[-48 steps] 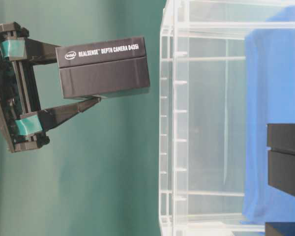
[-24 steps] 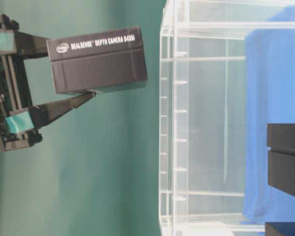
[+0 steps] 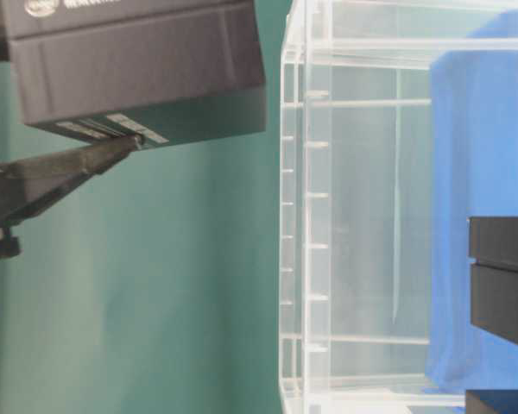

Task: Take the box out of the case with the left arm.
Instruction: 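Carry the box forward and lower it right of the middle box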

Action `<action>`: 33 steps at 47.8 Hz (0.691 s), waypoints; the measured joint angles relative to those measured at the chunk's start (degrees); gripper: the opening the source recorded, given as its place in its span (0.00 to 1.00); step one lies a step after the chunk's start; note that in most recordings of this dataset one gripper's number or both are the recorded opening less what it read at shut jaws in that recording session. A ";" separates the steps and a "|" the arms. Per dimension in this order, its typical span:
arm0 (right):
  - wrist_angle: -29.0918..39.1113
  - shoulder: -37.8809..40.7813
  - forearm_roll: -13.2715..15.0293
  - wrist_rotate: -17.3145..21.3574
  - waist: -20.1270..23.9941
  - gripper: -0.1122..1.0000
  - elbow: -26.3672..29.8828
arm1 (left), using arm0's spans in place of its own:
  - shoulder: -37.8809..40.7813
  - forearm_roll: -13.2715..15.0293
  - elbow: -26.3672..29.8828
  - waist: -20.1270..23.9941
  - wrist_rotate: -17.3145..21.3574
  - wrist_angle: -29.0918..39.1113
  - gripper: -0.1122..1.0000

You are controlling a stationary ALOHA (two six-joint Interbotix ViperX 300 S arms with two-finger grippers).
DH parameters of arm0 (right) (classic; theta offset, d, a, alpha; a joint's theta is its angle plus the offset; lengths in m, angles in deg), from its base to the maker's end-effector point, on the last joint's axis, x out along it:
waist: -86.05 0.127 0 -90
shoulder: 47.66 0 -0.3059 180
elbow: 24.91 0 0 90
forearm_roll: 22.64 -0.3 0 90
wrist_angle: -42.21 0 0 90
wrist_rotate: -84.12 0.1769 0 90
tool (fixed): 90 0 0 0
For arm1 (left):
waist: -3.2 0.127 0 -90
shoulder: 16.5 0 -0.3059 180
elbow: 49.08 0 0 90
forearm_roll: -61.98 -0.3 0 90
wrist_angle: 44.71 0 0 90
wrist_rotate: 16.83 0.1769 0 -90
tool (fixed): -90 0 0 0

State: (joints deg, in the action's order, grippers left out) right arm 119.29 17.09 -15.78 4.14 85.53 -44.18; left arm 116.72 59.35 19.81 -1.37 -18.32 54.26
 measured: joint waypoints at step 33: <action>0.00 0.00 0.00 -0.09 0.00 0.12 0.00 | 0.00 -2.55 -1.32 -7.12 -10.11 -0.35 0.64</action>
State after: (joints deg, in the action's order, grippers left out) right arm 119.29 17.09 -15.78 4.05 85.53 -44.18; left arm 116.72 56.80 18.49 -8.49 -28.43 53.90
